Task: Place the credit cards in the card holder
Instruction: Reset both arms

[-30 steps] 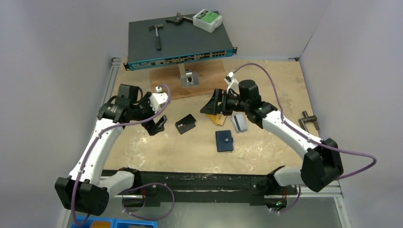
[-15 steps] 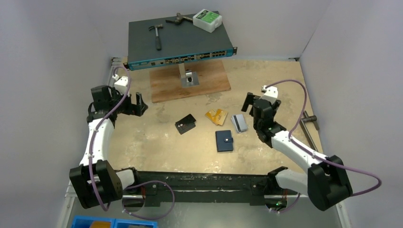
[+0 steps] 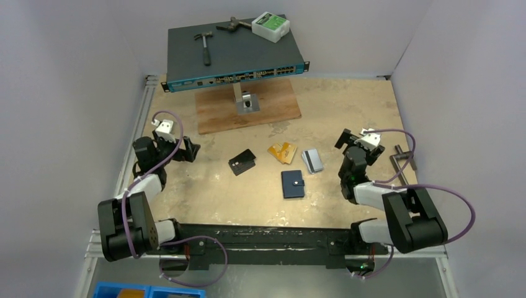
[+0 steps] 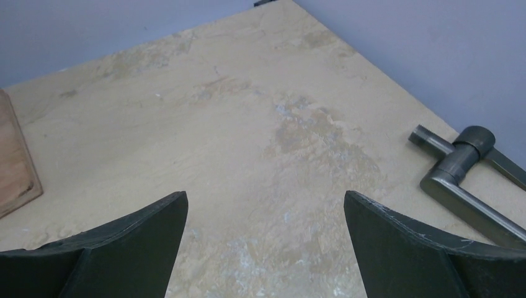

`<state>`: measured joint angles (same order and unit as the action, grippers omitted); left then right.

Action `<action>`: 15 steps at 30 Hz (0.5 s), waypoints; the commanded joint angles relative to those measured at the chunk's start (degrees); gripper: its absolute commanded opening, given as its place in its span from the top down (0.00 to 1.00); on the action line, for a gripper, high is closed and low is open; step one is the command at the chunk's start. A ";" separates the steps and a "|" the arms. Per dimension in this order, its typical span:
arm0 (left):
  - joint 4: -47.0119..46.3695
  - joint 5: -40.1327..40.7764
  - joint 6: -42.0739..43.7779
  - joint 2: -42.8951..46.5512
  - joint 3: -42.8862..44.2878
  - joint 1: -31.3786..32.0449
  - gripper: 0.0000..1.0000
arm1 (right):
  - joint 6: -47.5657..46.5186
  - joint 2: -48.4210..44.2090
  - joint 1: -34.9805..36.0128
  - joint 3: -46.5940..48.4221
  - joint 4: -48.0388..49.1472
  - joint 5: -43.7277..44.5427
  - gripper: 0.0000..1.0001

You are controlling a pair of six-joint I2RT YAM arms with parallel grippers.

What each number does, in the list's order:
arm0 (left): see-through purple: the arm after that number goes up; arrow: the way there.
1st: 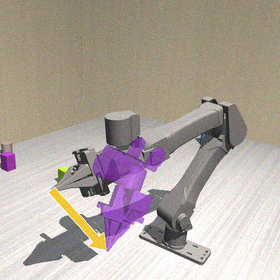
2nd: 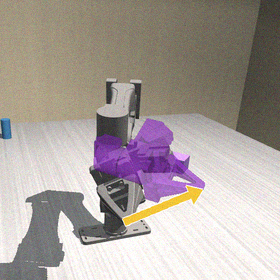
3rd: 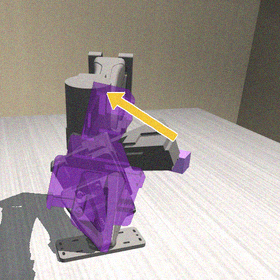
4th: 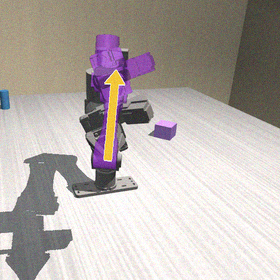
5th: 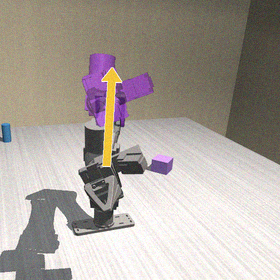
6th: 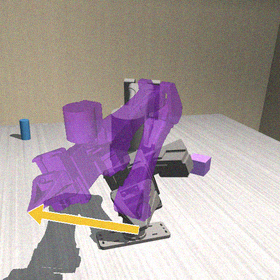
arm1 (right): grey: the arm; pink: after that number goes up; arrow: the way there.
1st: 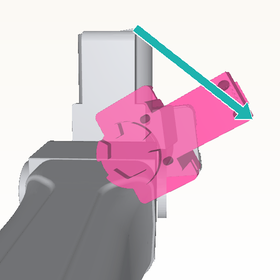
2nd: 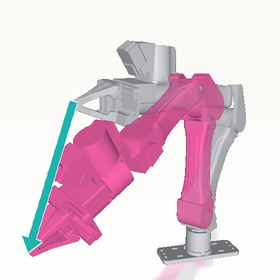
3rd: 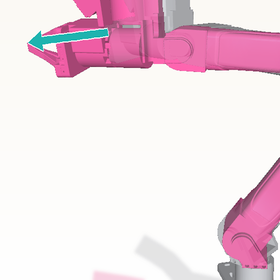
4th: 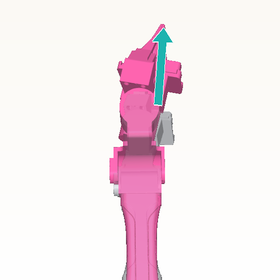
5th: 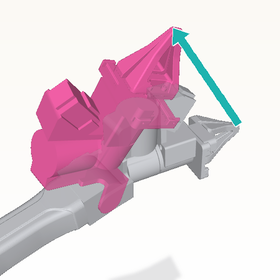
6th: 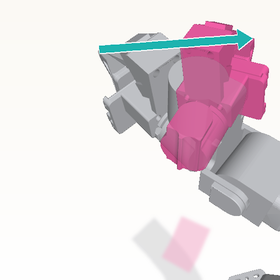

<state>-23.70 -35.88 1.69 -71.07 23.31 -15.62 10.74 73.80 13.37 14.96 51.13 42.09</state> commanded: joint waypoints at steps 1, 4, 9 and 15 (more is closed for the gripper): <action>-14.37 -1.89 -5.07 -1.69 0.76 -0.03 0.00 | -3.96 3.52 -0.85 1.52 14.34 -1.90 0.02; -17.45 -1.16 -7.04 -2.84 0.36 -0.03 0.00 | -3.97 6.53 -1.47 1.56 17.66 -2.56 0.02; -22.57 0.20 -7.12 -5.55 -0.93 1.23 0.00 | -5.68 10.02 -1.83 3.24 18.89 -5.99 0.01; -6.60 12.65 -1.99 -8.00 7.93 9.14 0.00 | -6.38 10.94 -2.80 4.49 17.41 -10.86 0.01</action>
<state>-38.48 -31.14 -3.84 -77.52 23.70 -10.61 6.17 84.77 11.79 17.39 65.36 35.79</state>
